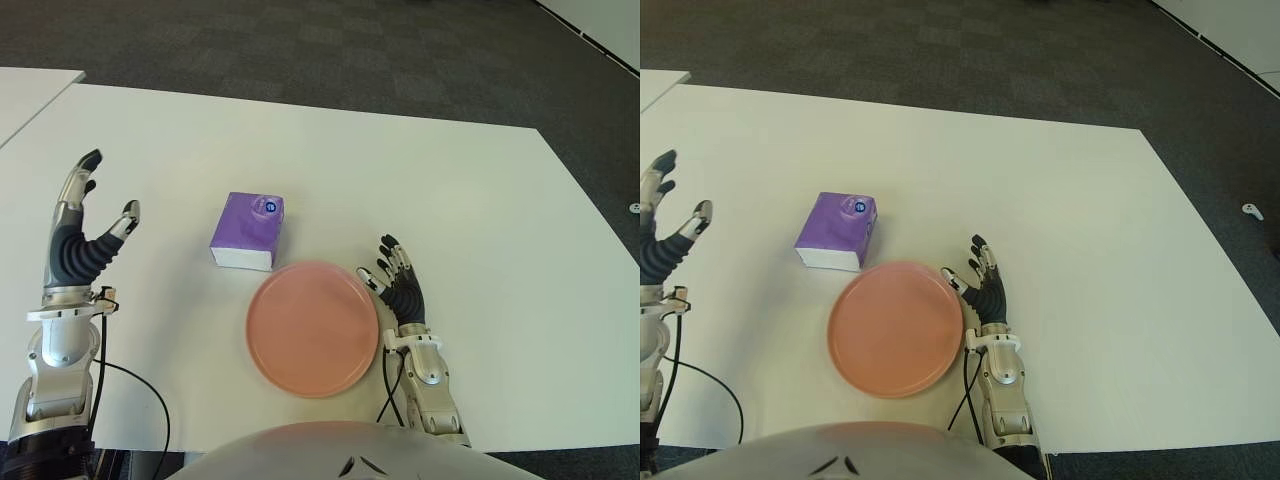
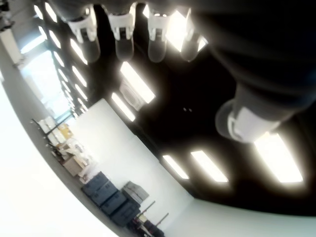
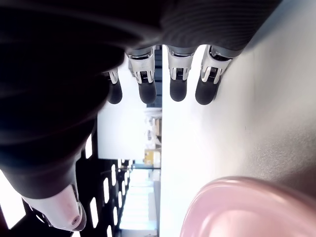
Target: Put the tissue paper into the plate.
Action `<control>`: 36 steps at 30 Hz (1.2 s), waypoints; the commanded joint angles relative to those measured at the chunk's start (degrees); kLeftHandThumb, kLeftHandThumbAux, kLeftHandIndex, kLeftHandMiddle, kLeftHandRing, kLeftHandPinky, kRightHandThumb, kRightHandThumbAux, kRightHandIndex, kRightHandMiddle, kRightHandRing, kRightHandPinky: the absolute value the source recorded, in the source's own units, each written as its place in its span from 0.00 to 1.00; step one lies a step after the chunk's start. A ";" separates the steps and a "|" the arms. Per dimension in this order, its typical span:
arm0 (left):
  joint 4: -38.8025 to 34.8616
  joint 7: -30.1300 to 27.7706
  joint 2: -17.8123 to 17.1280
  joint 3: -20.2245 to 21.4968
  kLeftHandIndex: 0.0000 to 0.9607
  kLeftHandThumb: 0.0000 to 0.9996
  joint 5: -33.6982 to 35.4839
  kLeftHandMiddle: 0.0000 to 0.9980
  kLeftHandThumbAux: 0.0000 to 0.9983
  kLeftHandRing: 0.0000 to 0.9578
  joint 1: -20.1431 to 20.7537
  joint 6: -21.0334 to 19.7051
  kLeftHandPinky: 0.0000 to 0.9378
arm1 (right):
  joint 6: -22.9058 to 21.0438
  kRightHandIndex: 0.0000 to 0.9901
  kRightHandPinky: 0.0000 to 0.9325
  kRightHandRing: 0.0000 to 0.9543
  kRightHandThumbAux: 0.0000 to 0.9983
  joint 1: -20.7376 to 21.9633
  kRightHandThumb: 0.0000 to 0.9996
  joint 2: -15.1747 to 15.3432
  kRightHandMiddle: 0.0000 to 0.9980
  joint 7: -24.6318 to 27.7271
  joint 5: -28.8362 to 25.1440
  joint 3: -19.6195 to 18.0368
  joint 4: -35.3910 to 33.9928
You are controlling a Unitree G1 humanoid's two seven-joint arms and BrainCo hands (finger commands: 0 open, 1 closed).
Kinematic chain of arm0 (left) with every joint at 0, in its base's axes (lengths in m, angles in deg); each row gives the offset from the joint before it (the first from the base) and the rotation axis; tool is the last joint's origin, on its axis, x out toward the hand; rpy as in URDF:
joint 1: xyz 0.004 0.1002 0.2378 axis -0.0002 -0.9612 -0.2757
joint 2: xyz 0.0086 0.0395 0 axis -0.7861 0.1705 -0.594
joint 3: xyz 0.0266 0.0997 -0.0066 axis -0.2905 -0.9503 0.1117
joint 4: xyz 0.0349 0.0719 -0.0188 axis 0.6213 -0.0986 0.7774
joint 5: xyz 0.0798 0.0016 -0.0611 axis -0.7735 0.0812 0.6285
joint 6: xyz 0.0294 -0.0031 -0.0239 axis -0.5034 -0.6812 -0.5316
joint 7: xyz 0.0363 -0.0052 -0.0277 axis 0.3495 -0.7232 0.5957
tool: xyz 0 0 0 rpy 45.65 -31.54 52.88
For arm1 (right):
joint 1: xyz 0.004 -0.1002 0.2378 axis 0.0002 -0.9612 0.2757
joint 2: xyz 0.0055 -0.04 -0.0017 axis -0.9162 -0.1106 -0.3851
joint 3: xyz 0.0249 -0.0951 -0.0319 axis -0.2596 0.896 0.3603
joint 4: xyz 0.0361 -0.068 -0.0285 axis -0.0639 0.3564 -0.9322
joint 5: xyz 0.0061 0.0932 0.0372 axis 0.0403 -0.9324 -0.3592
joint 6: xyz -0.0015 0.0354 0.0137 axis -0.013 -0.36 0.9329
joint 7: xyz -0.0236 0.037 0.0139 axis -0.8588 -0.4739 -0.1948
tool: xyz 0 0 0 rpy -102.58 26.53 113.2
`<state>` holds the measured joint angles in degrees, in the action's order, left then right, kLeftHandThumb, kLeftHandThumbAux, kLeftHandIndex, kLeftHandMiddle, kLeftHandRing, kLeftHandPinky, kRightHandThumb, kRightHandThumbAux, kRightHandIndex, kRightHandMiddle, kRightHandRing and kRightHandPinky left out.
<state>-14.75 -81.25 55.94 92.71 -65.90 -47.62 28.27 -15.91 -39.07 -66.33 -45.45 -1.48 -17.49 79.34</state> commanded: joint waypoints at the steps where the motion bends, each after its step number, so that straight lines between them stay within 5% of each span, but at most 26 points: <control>1: 2.39 1.55 -5.33 -0.16 0.00 0.18 -6.95 0.00 0.56 0.00 3.37 3.86 0.00 | -2.65 0.00 0.00 0.00 0.74 -1.59 0.06 0.02 0.00 0.57 -0.03 0.36 4.29; 7: 4.89 6.47 -11.14 -0.55 0.00 0.24 -18.52 0.00 0.52 0.00 4.75 6.59 0.00 | -2.35 0.00 0.00 0.00 0.72 -1.06 0.05 -0.23 0.00 0.45 -0.17 0.39 5.17; 17: 3.61 8.53 -13.99 -6.14 0.00 0.26 -26.31 0.00 0.44 0.00 8.86 5.31 0.00 | -1.54 0.00 0.00 0.00 0.72 -0.41 0.06 -0.28 0.00 0.05 0.14 0.35 6.52; 36: 7.25 9.75 -20.69 -20.54 0.00 0.12 -39.80 0.00 0.39 0.00 16.65 5.73 0.00 | 0.79 0.00 0.00 0.00 0.72 0.64 0.03 -0.23 0.00 -0.57 0.70 0.52 10.11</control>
<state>-9.07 -72.20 35.94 75.03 -103.09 -31.98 33.82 -11.64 -35.93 -66.61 -45.87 -1.23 -16.91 84.83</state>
